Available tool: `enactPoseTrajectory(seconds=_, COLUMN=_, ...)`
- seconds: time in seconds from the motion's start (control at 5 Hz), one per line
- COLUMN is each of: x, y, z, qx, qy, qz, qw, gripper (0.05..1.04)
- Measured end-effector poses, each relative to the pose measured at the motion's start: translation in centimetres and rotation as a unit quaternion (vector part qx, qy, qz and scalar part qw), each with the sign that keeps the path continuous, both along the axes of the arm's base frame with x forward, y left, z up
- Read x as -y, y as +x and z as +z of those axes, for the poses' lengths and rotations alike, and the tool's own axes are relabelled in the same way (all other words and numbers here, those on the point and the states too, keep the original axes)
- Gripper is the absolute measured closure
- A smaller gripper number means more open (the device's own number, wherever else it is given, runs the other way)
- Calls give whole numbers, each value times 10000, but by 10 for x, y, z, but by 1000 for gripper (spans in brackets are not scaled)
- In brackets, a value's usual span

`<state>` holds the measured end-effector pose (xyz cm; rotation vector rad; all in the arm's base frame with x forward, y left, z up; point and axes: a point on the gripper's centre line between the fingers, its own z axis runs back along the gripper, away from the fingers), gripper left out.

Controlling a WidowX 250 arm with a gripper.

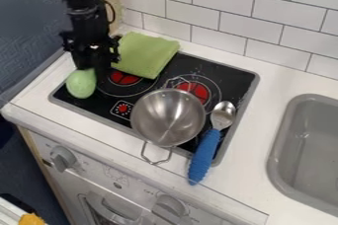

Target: Move the pear to the bottom left of the burner

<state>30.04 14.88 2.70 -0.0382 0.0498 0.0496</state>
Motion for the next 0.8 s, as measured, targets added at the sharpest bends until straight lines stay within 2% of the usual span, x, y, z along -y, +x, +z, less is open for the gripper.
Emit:
enactPoseTrajectory(seconds=0.2, x=-3, y=-1, z=0, qx=-35, qy=86, qz=1, qw=10000, gripper=590)
enactPoseTrajectory(seconds=0.4, x=-3, y=0, z=0, qx=-21, qy=110, qz=23, qw=9999, gripper=283)
enactPoseTrajectory(seconds=0.6, x=3, y=0, z=-3, qx=-66, qy=153, qz=-78, qw=9998, gripper=77)
enactPoseTrajectory(seconds=0.8, x=12, y=2, z=19, qx=203, qy=311, qz=-113, qw=9992, gripper=75)
